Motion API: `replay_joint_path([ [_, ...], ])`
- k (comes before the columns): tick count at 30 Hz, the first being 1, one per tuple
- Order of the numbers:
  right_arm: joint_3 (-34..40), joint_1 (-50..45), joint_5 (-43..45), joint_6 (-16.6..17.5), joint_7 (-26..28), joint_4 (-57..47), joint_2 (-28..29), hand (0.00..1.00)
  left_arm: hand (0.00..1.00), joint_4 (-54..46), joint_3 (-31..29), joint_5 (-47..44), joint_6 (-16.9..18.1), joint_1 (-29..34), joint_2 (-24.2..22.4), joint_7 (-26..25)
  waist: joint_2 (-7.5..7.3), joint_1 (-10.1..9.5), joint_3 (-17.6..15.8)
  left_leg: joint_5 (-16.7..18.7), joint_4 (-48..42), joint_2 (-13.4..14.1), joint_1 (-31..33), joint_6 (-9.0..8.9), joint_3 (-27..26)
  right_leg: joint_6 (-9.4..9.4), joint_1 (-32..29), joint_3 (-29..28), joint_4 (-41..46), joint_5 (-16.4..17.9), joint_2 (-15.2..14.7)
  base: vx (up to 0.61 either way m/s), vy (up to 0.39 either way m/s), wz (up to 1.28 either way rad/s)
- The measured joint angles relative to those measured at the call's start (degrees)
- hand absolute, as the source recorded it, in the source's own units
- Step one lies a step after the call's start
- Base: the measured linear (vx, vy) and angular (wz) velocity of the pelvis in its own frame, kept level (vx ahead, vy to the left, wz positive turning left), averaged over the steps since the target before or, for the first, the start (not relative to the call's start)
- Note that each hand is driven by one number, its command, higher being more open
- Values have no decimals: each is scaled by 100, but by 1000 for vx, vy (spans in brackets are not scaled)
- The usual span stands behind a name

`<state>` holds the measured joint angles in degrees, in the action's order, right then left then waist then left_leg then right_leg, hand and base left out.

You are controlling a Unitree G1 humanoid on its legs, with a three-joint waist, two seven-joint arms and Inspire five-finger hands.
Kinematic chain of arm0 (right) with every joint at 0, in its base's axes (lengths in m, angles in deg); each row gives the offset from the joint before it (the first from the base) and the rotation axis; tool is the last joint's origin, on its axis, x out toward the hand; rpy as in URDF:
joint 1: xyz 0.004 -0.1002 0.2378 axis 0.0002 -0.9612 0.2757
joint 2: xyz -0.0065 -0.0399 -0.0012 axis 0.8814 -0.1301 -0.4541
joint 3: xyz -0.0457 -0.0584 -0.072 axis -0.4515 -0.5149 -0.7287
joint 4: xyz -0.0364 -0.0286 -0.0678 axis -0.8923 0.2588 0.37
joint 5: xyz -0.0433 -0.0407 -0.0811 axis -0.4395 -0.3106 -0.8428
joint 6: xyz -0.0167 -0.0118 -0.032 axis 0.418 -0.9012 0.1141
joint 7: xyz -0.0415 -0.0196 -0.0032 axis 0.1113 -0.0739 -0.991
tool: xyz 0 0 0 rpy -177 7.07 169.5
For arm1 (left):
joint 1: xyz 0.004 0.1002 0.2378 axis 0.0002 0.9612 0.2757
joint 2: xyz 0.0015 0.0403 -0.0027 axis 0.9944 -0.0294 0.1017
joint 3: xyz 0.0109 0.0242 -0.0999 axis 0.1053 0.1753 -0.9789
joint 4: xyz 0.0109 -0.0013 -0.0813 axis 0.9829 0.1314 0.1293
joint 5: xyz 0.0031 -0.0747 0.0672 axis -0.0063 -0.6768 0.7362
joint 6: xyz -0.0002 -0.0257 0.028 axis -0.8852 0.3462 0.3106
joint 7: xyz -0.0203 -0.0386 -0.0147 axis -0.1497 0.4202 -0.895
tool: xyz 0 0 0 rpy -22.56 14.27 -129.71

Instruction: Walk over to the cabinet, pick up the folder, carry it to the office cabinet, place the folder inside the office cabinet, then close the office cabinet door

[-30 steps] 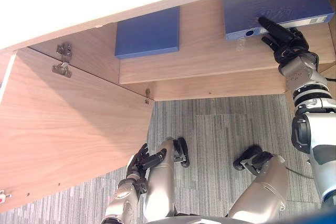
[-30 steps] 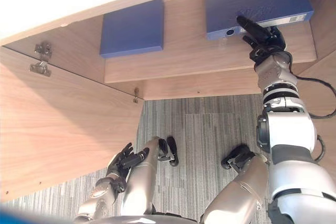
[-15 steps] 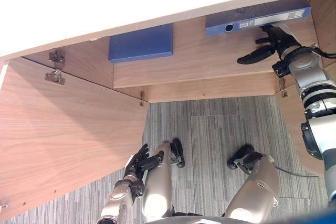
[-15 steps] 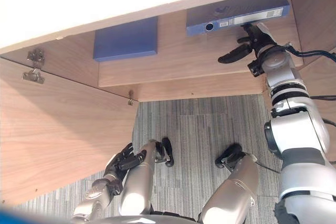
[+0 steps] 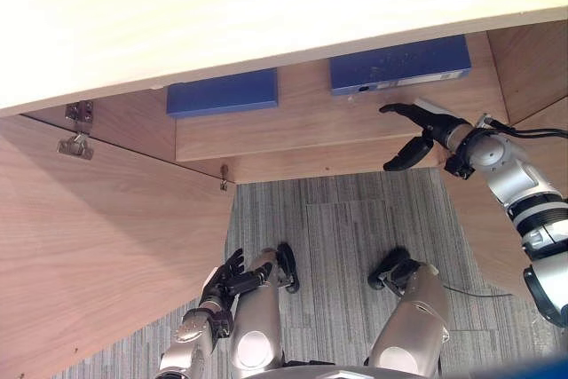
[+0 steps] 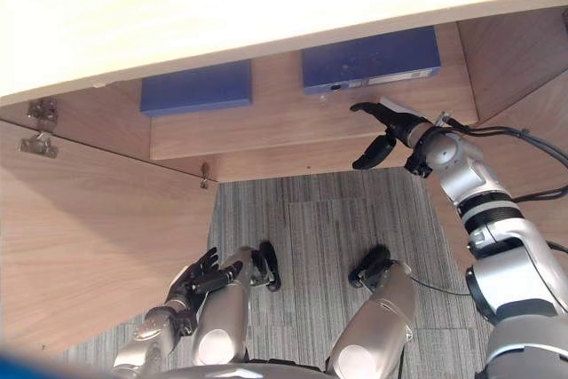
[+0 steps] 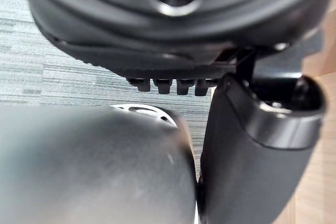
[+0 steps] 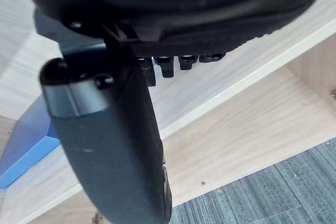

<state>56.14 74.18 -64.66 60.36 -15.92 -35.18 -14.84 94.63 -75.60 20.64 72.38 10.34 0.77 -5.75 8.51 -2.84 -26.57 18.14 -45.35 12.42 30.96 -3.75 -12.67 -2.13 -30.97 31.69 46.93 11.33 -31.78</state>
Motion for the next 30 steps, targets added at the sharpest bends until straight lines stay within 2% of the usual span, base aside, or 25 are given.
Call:
replay_joint_path([
  [14,-72,-221,-230,114,-1,-88,-163,100,100,-14,34,76,-9,1,173,29,2,-16,-1,-23,254,-67,-330,43,-288,-72,118,-204,-432,-300,104,49,35,-8],
  [20,-66,-314,-575,101,-3,0,43,100,100,-27,37,201,-78,57,175,40,12,-12,-3,-63,549,-4,-691,73,-498,-98,372,-255,-913,-546,345,43,18,-18],
  [23,-81,-401,-736,48,-2,111,207,100,100,-129,27,253,-135,164,173,52,10,-18,-4,-78,753,81,-1018,56,-635,-127,677,-260,-1340,-739,583,56,15,-30],
  [26,-116,-443,-957,-139,28,164,550,100,100,-255,-111,242,-219,349,155,111,-22,-65,-20,-79,818,240,-1400,55,-849,-126,925,-533,-2004,-1095,1072,68,47,-77],
  [28,-438,-395,-1077,-370,140,390,709,100,100,-256,-235,143,-236,461,128,130,-92,-224,-30,-72,723,221,-1572,48,-503,-95,1018,-946,-2455,-1386,1450,37,56,-135],
  [29,-650,-404,-1134,-493,170,553,799,100,100,-256,-310,-11,-235,526,119,129,-163,-296,-22,-52,693,164,-1625,25,-199,-87,1029,-1177,-2697,-1551,1628,1,55,-147],
  [30,-853,-431,-1139,-620,248,793,914,100,100,-246,-381,-155,-225,612,113,122,-249,-321,-19,98,754,53,-1705,-81,296,-72,1074,-1436,-3049,-1763,1865,-7,96,-162],
])
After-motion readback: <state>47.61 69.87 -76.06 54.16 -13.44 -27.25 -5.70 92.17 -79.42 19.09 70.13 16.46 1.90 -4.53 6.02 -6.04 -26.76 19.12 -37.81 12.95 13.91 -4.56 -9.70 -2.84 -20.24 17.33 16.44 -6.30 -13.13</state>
